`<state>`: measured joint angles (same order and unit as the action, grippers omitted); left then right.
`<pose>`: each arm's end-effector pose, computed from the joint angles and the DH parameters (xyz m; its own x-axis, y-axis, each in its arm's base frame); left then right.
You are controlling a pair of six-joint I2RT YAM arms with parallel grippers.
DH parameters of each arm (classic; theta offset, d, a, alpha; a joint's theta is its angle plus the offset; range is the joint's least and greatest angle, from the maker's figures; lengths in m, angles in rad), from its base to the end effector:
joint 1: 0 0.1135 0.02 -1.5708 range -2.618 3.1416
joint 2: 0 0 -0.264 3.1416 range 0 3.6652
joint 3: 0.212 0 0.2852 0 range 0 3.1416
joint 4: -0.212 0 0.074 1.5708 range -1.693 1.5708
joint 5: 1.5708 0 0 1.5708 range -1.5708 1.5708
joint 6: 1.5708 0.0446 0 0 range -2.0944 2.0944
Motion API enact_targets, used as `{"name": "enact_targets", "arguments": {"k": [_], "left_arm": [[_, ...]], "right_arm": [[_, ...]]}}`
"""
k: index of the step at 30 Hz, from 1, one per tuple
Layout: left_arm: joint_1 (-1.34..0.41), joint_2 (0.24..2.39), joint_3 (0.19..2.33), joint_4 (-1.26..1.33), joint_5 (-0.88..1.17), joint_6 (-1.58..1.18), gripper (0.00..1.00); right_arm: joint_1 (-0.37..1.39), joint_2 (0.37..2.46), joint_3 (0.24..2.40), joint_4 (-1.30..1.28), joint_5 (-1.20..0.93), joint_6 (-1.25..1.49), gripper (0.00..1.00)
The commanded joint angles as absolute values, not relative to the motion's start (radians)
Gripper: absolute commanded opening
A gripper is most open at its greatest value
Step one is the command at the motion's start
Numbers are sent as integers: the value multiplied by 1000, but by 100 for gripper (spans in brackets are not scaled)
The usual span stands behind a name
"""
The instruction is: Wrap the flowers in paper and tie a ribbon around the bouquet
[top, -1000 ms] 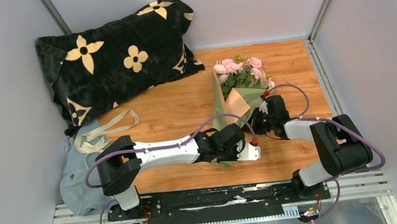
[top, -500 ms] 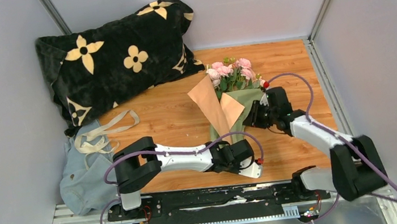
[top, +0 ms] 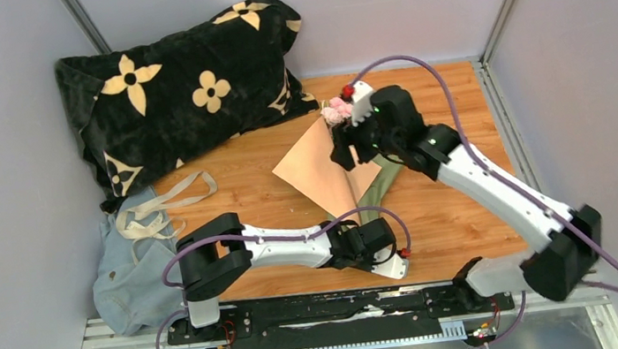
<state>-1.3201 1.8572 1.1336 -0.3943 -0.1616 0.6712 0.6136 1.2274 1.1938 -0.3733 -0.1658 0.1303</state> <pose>0.1049 -0.3808 0.1210 0.4091 0.8768 -0.2527 0.8738 -0.2966 0.3854 0.2575 0.1904 0.3660 -0.4107 -0.1325 -0.9021 -0.6439 0.7426 0.1841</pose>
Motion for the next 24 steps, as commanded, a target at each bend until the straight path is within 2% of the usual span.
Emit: {"name": "enact_targets", "arguments": {"k": [1, 4, 8, 18, 24], "left_arm": [[-1327, 1902, 1138, -448, -165, 683, 0], [-1328, 1906, 1138, -444, -171, 684, 0], [-1327, 1914, 1136, -436, -170, 681, 0], [-1333, 1925, 1135, -431, -179, 681, 0], [-1336, 1930, 1137, -430, -183, 686, 0]], "right_arm": [[668, 1456, 1386, -529, -199, -54, 72], [686, 1668, 1568, -596, -204, -127, 73], [731, 1848, 1742, -691, -217, -196, 74], [855, 2073, 2024, -752, -162, -368, 77], [993, 2108, 2001, -693, 103, -572, 82]]}}
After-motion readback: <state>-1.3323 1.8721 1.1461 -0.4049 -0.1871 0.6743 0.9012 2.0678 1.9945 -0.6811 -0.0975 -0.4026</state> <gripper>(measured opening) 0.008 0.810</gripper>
